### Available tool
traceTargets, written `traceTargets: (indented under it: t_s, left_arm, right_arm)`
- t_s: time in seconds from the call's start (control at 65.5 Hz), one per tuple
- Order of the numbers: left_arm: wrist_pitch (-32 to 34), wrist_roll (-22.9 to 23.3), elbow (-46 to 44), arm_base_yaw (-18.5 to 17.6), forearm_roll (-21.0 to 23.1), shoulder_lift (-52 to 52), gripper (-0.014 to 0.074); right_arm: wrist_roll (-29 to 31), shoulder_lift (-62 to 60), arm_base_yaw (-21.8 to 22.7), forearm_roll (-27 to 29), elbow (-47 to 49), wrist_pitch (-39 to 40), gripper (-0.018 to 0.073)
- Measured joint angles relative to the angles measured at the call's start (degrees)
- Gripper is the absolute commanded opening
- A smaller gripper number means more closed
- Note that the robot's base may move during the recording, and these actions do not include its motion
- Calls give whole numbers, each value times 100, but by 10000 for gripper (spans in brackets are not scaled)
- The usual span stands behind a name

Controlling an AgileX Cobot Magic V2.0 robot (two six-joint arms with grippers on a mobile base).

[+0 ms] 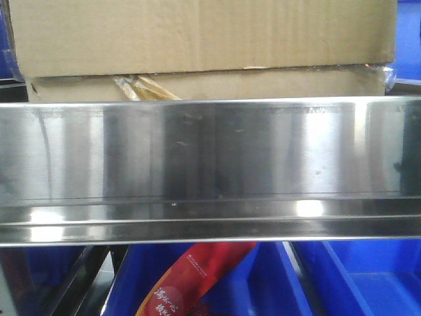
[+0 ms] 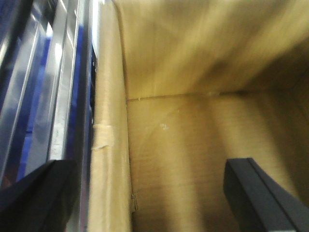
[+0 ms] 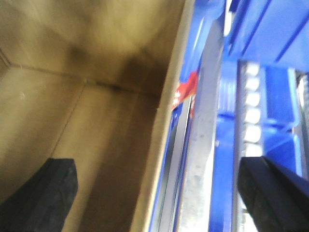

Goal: Grab carton from right shelf to conveyor
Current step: 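Close both grippers on the carton's opposite side walls, then lift the carton off the shelf with both grippers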

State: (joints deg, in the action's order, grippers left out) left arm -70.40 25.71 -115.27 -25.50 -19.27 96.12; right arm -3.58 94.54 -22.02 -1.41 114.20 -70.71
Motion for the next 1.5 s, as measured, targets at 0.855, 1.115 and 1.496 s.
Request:
traceTargets:
  t_s: [0.855, 1.115, 1.496]
  left_arm:
    - [0, -255, 0, 509, 329, 348, 404]
    - [0, -307, 0, 664, 421, 348, 204]
    - [0, -461, 0, 737, 856, 477, 314]
  right_arm:
    - [0, 465, 0, 35, 0, 0, 274]
    - [-71, 479, 5, -8, 0, 12, -69]
    - [-144, 479, 18, -7, 0, 12, -64]
